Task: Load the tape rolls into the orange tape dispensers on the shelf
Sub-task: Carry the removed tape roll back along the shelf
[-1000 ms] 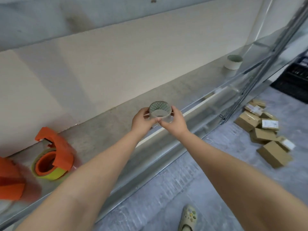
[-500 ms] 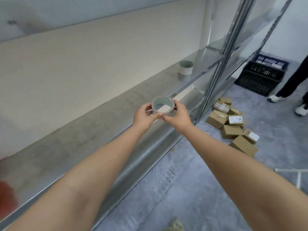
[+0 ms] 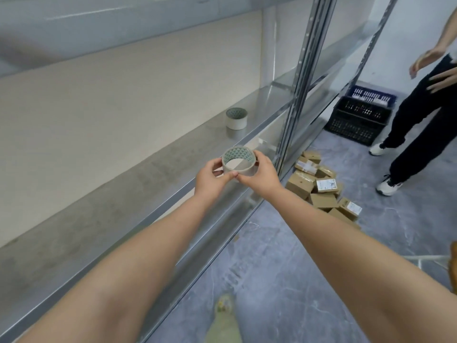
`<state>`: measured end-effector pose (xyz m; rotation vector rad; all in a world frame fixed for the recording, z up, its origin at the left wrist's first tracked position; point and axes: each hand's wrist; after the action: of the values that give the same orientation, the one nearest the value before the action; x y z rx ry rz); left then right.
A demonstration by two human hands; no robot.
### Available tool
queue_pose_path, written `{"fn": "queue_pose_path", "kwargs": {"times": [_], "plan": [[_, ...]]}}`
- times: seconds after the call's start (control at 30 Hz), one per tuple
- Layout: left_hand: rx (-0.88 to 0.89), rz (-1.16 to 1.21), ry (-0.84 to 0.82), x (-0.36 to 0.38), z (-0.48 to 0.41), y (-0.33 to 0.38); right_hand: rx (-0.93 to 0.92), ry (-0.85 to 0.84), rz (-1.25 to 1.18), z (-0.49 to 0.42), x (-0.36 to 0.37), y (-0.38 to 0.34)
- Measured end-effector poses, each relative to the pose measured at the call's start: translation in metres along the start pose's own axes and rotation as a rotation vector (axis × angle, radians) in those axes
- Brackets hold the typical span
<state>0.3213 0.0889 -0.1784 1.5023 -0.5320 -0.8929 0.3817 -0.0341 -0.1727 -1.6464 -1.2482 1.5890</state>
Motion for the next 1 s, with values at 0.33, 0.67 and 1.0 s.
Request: {"fn": "queue_pose_path", "kwargs": {"times": [0.33,0.67,1.0], "plan": [[0.083,-0.066,-0.118,0.080,-0.127,0.032,-0.052,-0.006,0.076,-0.149,-0.024,0.026],[0.024,-0.090,-0.144,0.124,-0.200,0.048,-0.023,-0.044,0.109,-0.234,-0.031,0.047],[-0.083,-0.165,-0.097,0.191,-0.266,0.052,-0.005,-0.121,0.155,-0.340,-0.028,0.088]]}}
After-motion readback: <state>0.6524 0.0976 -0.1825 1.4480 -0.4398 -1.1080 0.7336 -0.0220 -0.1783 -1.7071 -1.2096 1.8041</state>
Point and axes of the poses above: each hand's wrist, its own z-axis away from the middle knuckle, its own x-axis out of the palm, y = z × x, and after that the axes turned 9 degrees about y, right-handed
